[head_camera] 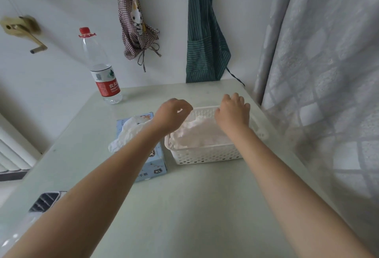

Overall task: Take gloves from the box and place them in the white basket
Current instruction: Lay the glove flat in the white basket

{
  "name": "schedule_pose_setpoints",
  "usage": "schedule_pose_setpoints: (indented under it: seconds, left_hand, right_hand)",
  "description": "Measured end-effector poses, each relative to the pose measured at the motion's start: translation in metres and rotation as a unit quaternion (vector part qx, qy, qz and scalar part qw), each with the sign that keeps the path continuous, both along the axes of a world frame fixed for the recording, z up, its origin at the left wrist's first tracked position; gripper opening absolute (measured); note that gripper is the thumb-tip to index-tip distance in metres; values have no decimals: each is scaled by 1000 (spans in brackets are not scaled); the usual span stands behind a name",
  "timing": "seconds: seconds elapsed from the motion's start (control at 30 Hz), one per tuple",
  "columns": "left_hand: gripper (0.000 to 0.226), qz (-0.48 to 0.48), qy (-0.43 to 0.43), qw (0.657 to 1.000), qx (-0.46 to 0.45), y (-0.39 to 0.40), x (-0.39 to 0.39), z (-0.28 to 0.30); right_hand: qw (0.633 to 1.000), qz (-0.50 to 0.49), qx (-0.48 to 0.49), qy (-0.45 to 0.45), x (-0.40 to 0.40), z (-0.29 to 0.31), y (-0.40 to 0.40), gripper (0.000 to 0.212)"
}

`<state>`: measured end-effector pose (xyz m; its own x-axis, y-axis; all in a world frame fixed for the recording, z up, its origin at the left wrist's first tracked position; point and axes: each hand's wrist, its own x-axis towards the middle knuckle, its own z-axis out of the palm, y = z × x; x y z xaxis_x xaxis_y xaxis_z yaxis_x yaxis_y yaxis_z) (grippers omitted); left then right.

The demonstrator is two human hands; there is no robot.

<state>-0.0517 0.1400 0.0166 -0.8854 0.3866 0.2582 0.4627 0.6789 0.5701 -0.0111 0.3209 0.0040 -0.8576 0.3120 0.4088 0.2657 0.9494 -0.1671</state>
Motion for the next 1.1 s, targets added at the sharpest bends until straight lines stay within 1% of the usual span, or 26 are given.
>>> schedule_pose_setpoints:
  seconds: [0.07,0.17,0.23,0.33,0.4,0.43,0.47,0.5,0.57,0.6,0.67,0.77,0.83,0.93,1.03,1.1]
  left_hand:
    - [20,59,37,997,22,-25,-3,6]
    - [18,131,41,990,24,-72,-10,6]
    - [17,171,13,985,-4,-105,-13,1]
    - [31,204,-48,976,-51,-137,-14,-8]
    - [40,193,-100,975,-55,-147,-12,-13]
    - [46,167,-139,975,-49,-150,-10,-15]
    - [55,133,-179,973,-51,-151,-7,-18]
    - [68,100,-206,971,-72,-150,-2,-18]
    - [92,67,-215,967,-117,-151,5,-20]
    - [97,66,-210,968,-120,-152,5,-24]
    - [92,68,-191,972,-118,-156,3,-29]
    - [74,49,-152,977,-142,-154,9,-25]
    - [74,35,-135,978,-156,-153,16,-20]
    - [77,33,-146,973,-175,-160,14,-20]
    - [70,18,-165,965,-205,-168,4,-23]
    - [69,3,-175,959,-221,-169,2,-20]
  right_hand:
    - [998,57,-21,6,-6,7,-22,19]
    - [982,173,-78,-6,-15,12,-64,16]
    - [961,248,-121,-33,-21,13,-96,16]
    - [931,320,-155,-78,-24,12,-135,23]
    - [926,334,-142,-107,-26,6,-152,24]
    - [927,332,-132,-119,-27,3,-157,21]
    - [929,326,-123,-124,-27,1,-161,17]
    - [933,319,-119,-121,-27,-1,-163,14]
    - [937,312,-117,-104,-28,0,-165,13]
    - [937,313,-118,-99,-28,1,-166,14]
    - [935,317,-119,-103,-28,3,-168,15]
    - [933,318,-106,-128,-28,5,-169,18]
    - [932,319,-86,-146,-26,4,-169,20]
    - [925,317,-107,-182,-22,3,-170,17]
    - [911,317,-118,-235,-16,6,-173,10]
    - [898,322,-121,-273,-13,9,-175,11]
